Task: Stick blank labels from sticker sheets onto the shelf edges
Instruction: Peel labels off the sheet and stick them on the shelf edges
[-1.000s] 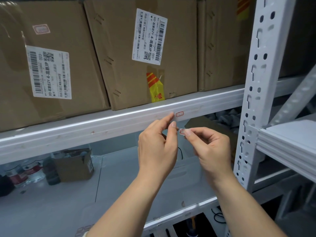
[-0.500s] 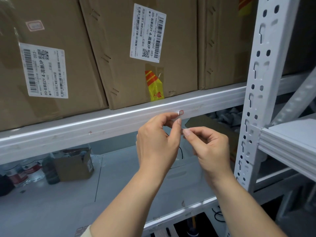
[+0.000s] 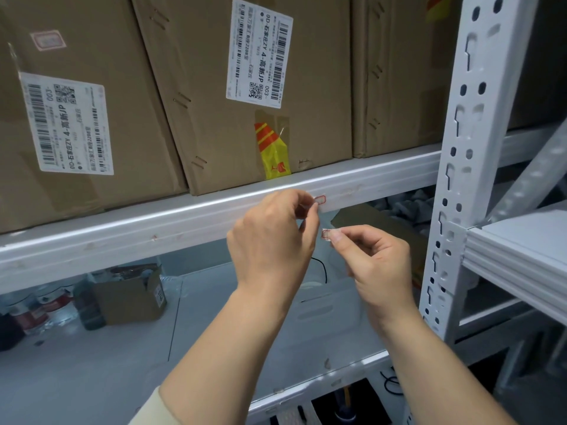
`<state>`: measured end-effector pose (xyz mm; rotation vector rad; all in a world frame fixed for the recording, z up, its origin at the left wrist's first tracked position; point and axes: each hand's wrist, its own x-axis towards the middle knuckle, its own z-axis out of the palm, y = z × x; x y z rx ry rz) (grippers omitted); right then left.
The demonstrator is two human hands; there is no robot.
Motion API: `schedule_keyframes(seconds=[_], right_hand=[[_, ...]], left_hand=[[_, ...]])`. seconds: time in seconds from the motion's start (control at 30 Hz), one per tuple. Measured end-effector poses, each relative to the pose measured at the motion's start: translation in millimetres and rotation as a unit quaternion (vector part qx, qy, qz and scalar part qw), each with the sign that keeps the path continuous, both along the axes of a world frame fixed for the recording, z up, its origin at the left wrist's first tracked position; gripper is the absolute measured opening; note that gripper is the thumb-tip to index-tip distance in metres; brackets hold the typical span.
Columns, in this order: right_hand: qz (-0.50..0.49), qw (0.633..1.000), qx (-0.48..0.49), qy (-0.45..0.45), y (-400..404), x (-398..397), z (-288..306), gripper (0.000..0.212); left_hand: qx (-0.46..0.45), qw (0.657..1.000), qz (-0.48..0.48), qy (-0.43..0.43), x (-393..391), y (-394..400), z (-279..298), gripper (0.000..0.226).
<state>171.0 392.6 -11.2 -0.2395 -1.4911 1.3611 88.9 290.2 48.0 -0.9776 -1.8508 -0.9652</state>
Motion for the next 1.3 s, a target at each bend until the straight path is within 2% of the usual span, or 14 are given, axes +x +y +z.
schedule_keyframes(seconds=[0.2,0.43,0.67,1.07,1.3], right_hand=[[-0.009,1.000,-0.009,0.001,1.5,-2.4,-1.1,0.010],[-0.007,1.000,-0.006,0.002,0.9,-3.3,-0.9,0.009],[-0.006,1.000,-0.009,0.000,-0.1,-2.5,-1.5,0.006],[-0.013,1.000,-0.004,0.007,2.6,-2.2,-4.2,0.008],[-0.014,1.000,-0.007,0.001,1.6,-3.2,-5.6,0.008]], left_hand=[[-0.019,0.999,0.038,0.032,-0.6,2.2,4.7,0.011],[-0.036,0.996,0.034,0.077,-2.7,0.8,2.0,0.023],[-0.072,0.986,0.078,0.130,-4.6,1.4,1.0,0.025],[0.001,0.983,0.053,0.176,-12.1,7.7,-8.9,0.026],[0.003,0.984,0.021,0.176,-15.2,8.4,-9.9,0.027]])
